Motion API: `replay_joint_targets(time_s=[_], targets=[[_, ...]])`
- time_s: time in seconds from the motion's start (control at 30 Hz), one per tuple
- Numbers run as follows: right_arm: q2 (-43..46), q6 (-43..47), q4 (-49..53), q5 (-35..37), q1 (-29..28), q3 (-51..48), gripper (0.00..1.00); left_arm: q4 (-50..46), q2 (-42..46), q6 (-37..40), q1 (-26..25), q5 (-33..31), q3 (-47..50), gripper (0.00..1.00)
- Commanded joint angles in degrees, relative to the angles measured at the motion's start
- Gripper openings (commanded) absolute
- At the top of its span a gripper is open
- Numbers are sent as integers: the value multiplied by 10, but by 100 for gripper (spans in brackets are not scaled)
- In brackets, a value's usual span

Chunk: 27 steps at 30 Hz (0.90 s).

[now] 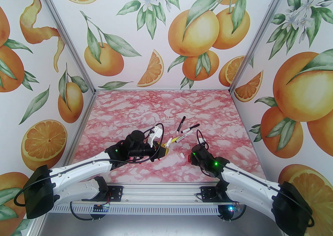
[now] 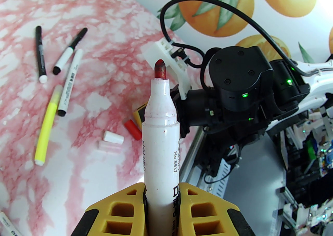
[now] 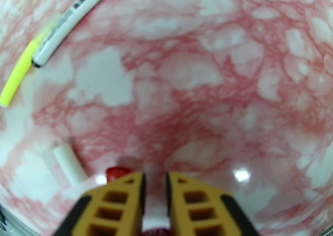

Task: Open the pen caps

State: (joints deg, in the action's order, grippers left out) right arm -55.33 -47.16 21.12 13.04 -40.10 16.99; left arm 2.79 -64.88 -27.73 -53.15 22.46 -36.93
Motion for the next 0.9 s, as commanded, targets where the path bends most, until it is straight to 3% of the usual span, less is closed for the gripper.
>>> replay_joint_targets(time_s=[0.0,0.27,0.7,0.87], targets=[[-11,-5,-8,18,-4,17,26,15,-3,-1,3,8,1,0],[-2,0,27,18,-3,38,33,9,-2,1,3,9,-2,0],[79,-28,92,-49,-10,27,34,16,-12,-1,3,11,-4,0],[88,-22,88,-67,-11,29,34,-33,1,-3,3,-61,-7,0]])
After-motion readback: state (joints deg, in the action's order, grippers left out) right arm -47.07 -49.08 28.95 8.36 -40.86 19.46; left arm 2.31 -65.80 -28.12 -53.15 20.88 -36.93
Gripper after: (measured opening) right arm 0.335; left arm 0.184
